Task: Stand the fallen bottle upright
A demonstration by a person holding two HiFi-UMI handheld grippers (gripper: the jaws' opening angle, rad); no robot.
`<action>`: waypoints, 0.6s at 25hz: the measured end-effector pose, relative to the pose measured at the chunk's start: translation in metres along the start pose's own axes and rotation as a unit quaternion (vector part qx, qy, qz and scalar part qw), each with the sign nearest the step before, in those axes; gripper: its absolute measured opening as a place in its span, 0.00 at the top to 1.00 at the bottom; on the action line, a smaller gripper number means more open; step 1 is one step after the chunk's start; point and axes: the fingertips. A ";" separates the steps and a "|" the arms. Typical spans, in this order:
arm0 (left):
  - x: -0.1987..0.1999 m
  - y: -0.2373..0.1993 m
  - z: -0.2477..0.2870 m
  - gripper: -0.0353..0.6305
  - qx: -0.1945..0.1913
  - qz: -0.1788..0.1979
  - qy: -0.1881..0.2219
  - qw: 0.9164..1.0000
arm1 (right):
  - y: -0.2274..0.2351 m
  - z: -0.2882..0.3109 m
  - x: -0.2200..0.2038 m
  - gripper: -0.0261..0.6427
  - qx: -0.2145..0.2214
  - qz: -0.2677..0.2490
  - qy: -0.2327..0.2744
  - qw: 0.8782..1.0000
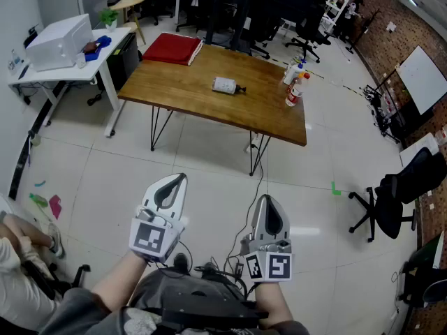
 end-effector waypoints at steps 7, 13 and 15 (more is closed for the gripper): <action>-0.012 -0.020 0.013 0.92 -0.011 0.001 -0.002 1.000 | 0.009 0.006 -0.005 0.95 -0.035 -0.002 -0.001 0.999; -0.019 -0.029 0.044 0.92 -0.013 0.002 -0.002 1.000 | 0.029 0.031 -0.012 0.95 -0.042 -0.007 -0.001 0.999; -0.021 -0.032 0.061 0.92 -0.011 0.004 -0.002 1.000 | 0.038 0.048 -0.016 0.95 -0.037 -0.011 0.000 0.999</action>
Point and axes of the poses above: the fingertips, and each gripper's own axes: z forward along the fingers, y to its right, x out of its top, and after that the axes turned 9 degrees about z, right-handed
